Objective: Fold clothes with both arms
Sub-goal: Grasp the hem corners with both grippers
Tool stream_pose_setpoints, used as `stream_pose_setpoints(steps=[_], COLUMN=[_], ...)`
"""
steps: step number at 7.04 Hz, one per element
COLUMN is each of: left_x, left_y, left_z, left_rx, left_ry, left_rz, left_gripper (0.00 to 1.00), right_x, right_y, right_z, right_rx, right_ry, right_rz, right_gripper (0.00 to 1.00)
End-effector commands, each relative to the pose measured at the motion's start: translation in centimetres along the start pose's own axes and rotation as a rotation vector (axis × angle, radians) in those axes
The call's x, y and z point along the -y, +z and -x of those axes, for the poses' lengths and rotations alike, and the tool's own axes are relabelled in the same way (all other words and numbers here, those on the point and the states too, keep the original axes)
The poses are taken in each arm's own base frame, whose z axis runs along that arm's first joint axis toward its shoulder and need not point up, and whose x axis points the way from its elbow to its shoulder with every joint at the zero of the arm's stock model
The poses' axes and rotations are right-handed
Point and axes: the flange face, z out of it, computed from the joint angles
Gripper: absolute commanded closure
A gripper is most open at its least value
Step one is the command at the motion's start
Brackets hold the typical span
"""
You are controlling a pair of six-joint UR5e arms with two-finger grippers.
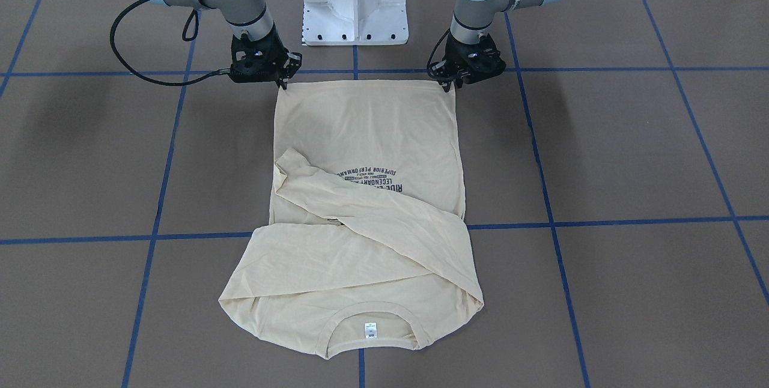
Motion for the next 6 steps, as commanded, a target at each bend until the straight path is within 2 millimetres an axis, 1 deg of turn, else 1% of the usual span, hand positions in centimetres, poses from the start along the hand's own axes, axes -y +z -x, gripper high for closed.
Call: stream_pose_setpoints(steps=[1, 2, 3, 4, 5, 6], left_x=[-0.4, -0.5, -0.5, -0.4, -0.6, -0.6], left_y=[-0.2, -0.4, -1.0, -3.0, -4.4, -4.8], left_z=[-0.3, -0.6, -0.9, -1.1, -0.8, -0.5], left_rx=[-0.007, -0.012, -0.022, -0.039, -0.031, -0.011], left_ry=[0.005, 0.006, 0.004, 0.000, -0.003, -0.007], left_rz=[0.005, 0.007, 0.008, 0.005, 0.004, 0.002], left_gripper=[1.00, 1.00, 1.00, 1.00, 1.00, 1.00], right_x=[0.7, 0.8, 1.0, 1.1, 0.7, -0.1], right_y=[-0.4, -0.4, -0.5, -0.9, -2.0, -3.3], right_z=[-0.3, -0.4, -0.5, -0.8, -1.4, -2.8], right_rx=[0.004, 0.002, 0.001, 0.007, 0.017, 0.024], right_ry=[0.011, 0.013, 0.015, 0.020, 0.019, 0.016], right_rz=[0.003, 0.008, 0.006, 0.012, 0.015, 0.017], right_gripper=[1.00, 1.00, 1.00, 1.00, 1.00, 1.00])
